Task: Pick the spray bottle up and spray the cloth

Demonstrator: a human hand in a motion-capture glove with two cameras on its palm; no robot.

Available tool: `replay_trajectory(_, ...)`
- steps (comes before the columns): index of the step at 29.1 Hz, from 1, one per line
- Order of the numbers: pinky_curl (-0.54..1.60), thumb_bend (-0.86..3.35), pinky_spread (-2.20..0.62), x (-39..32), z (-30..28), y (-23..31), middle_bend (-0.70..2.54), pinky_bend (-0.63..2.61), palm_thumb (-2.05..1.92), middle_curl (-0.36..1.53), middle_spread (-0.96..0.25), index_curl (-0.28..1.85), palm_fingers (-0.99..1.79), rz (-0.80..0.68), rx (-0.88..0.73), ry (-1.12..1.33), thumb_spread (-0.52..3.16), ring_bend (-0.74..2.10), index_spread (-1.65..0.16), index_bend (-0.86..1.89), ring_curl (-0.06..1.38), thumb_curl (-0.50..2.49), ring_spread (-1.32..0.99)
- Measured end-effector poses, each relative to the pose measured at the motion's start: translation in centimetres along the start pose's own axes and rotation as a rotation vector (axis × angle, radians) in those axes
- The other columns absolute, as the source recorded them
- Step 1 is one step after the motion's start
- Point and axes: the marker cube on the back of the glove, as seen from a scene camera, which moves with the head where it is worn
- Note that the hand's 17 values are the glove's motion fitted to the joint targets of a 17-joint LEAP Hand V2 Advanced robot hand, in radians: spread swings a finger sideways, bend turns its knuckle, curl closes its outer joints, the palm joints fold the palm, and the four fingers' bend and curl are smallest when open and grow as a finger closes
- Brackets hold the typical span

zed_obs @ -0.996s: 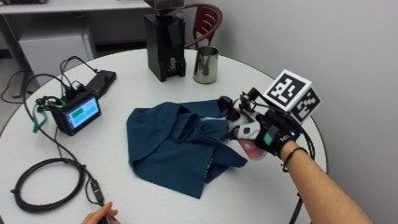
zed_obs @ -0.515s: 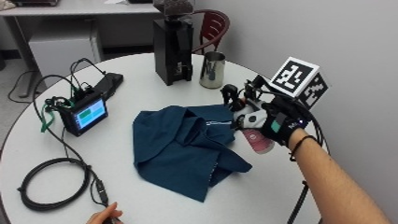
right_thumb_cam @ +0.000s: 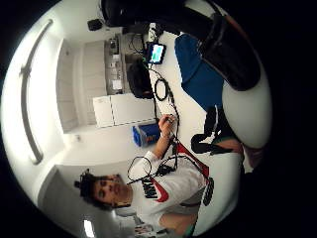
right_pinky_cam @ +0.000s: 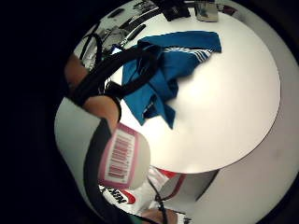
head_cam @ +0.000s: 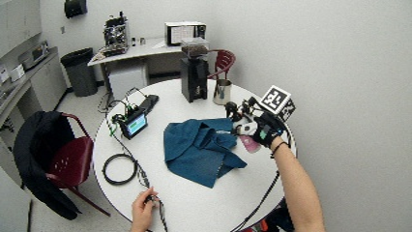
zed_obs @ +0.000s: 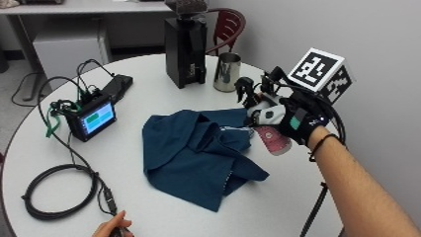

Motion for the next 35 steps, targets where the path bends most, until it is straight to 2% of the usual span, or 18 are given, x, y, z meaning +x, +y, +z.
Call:
replay_trajectory(8, 0.39, -0.02, 0.03, 3.1, 3.5, 0.6, 0.34, 0.44, 1.06, 0.49, -0.1, 0.16, 0.98, 0.033, -0.033, -0.029, 0.72, 0.6, -0.26, 0.06, 0.45, 0.63, -0.13)
replay_trajectory(15, 0.38, -0.02, 0.04, -2.5, 3.3, 0.3, 0.34, 0.43, 1.05, 0.49, -0.1, 0.16, 0.97, -0.181, 0.145, -0.156, 0.71, 0.6, -0.26, 0.07, 0.45, 0.64, -0.13)
replay_trajectory(22, 0.38, -0.02, 0.05, -7.8, 7.8, -2.3, 0.35, 0.4, 1.05, 0.5, -0.1, 0.17, 0.96, -0.353, 0.21, -0.296, 0.72, 0.6, -0.26, 0.08, 0.45, 0.65, -0.13)
replay_trajectory(29, 0.37, -0.02, 0.06, -7.4, 13.7, -5.5, 0.35, 0.38, 1.04, 0.5, -0.1, 0.17, 0.95, -0.427, 0.209, -0.394, 0.74, 0.58, -0.26, 0.08, 0.44, 0.65, -0.13)
replay_trajectory(35, 0.36, -0.02, 0.07, -5.6, 18.7, -6.8, 0.35, 0.36, 1.05, 0.5, -0.11, 0.18, 0.95, -0.401, 0.178, -0.442, 0.75, 0.57, -0.27, 0.09, 0.44, 0.65, -0.13)
